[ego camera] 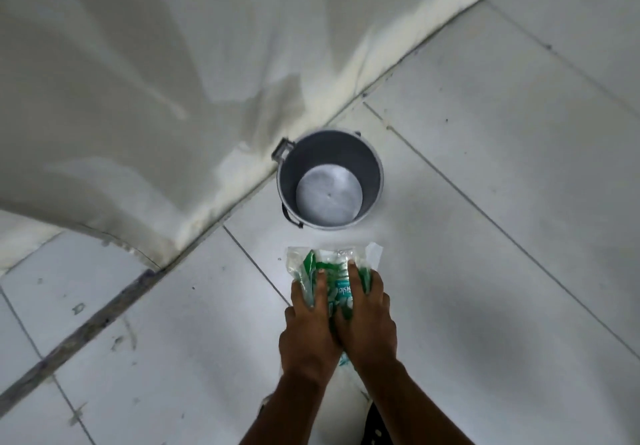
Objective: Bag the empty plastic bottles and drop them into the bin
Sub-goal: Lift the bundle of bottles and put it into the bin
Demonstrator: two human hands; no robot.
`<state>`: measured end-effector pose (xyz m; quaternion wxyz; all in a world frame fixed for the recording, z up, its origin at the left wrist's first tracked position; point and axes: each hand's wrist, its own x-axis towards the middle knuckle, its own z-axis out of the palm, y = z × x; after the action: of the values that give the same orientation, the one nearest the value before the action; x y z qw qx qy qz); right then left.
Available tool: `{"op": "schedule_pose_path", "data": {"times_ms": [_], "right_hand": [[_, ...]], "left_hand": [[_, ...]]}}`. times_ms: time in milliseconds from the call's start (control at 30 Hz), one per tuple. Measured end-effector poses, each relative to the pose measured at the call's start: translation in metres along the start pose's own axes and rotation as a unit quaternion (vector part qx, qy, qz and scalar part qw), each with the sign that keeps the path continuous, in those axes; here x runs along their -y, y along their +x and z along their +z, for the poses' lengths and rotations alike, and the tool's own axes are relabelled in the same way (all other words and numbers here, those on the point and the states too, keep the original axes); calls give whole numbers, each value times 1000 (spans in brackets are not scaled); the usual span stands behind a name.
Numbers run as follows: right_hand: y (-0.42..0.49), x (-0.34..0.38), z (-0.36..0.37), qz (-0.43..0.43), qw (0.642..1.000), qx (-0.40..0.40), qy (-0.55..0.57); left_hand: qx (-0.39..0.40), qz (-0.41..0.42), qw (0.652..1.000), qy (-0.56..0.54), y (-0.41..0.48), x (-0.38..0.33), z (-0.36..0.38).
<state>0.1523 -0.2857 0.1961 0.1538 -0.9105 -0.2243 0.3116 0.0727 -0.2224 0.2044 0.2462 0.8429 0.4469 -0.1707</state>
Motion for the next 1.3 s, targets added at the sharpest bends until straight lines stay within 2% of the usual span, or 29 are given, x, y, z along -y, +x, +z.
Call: {"op": "schedule_pose_path", "data": {"times_ms": [233, 367, 500, 567, 667, 733, 967, 1067, 1167, 1233, 1300], "right_hand": [[40, 91, -127, -10, 1000, -11, -24], [89, 118, -161, -6, 1000, 5, -16], [143, 116, -165, 13, 999, 31, -5], [167, 110, -166, 21, 999, 44, 0], [192, 101, -155, 43, 994, 100, -1], [204, 97, -147, 48, 991, 126, -12], [247, 103, -139, 97, 975, 202, -7], [256, 104, -137, 185, 953, 231, 64], [257, 100, -136, 266, 922, 233, 158], [260, 96, -137, 266, 925, 202, 178], [261, 93, -139, 241, 943, 157, 168]], "left_hand": [[-5, -8, 1000, 25, 35, -62, -147], [27, -7, 999, 36, 90, -78, -185], [94, 12, 995, 24, 152, -81, -187], [127, 15, 992, -16, 181, -79, -188], [199, 5, 976, -89, 214, -70, -178], [238, 4, 967, -89, 229, -65, -173], [348, -68, 929, -104, 280, -48, -177], [371, -114, 906, -169, 292, -41, -175], [412, -189, 851, -263, 293, -40, -181], [401, -196, 841, -305, 293, -38, -187], [347, -182, 851, -348, 292, -38, -190]]}}
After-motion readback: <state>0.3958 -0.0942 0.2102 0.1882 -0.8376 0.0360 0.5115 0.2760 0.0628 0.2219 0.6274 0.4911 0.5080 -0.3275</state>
